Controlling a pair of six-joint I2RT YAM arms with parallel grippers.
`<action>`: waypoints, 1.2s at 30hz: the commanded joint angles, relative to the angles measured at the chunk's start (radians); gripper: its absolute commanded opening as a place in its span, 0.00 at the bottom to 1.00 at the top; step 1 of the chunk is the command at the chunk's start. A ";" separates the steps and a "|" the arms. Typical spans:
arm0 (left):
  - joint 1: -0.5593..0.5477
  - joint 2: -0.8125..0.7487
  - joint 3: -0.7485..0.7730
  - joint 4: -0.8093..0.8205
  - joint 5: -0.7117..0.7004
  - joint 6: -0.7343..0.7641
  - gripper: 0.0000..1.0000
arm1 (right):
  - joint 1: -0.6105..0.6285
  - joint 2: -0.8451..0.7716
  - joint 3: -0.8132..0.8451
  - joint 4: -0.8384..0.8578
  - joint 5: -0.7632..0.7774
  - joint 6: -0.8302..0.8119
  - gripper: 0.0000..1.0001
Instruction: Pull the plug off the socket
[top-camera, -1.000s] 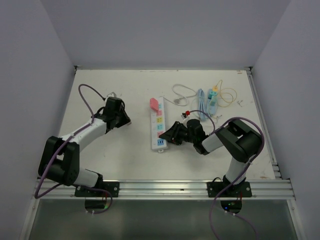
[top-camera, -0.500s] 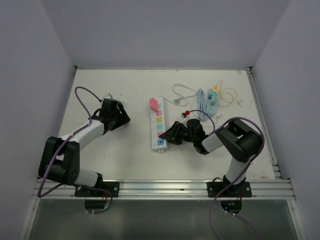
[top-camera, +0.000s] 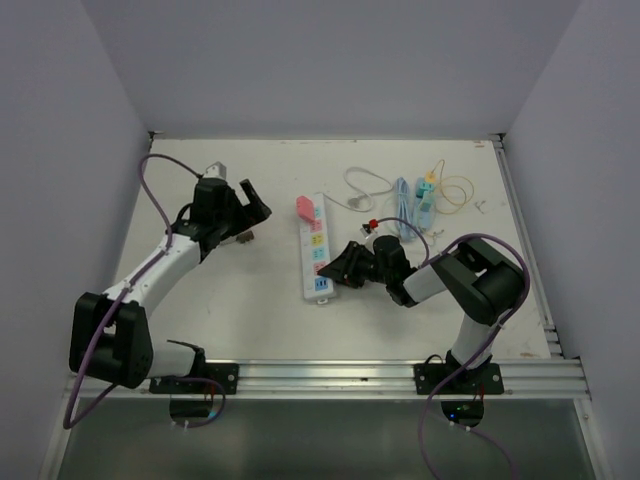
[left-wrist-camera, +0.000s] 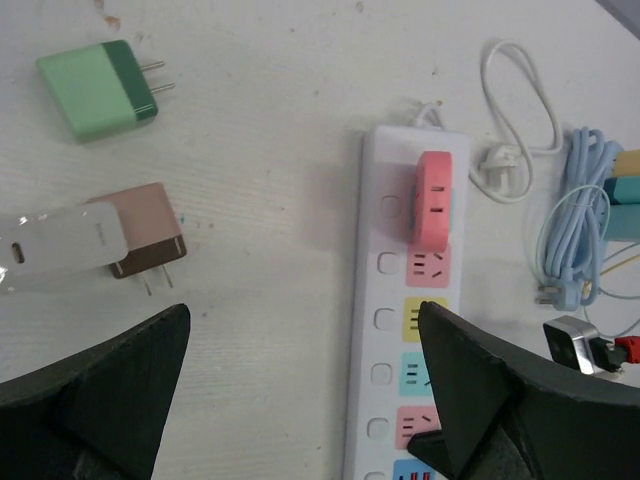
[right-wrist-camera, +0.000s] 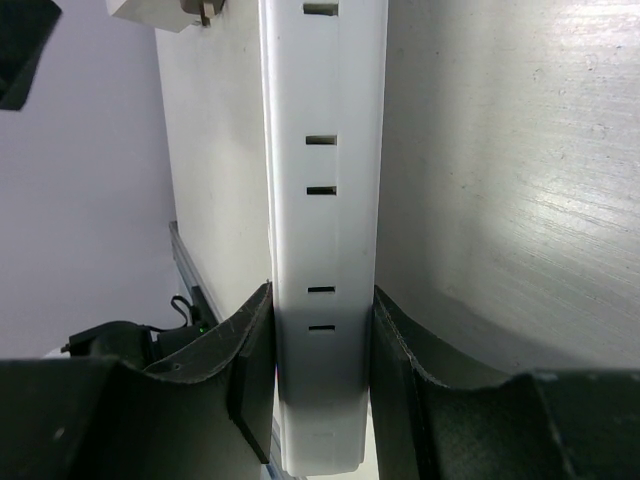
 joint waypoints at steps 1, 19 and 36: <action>-0.027 0.066 0.099 0.037 0.067 0.029 1.00 | 0.000 0.050 -0.035 -0.273 0.098 -0.135 0.00; -0.185 0.551 0.490 0.000 0.049 -0.027 0.75 | 0.004 0.041 -0.024 -0.290 0.082 -0.162 0.00; -0.205 0.495 0.343 0.069 0.092 -0.004 0.00 | 0.006 0.024 0.020 -0.251 0.064 -0.144 0.41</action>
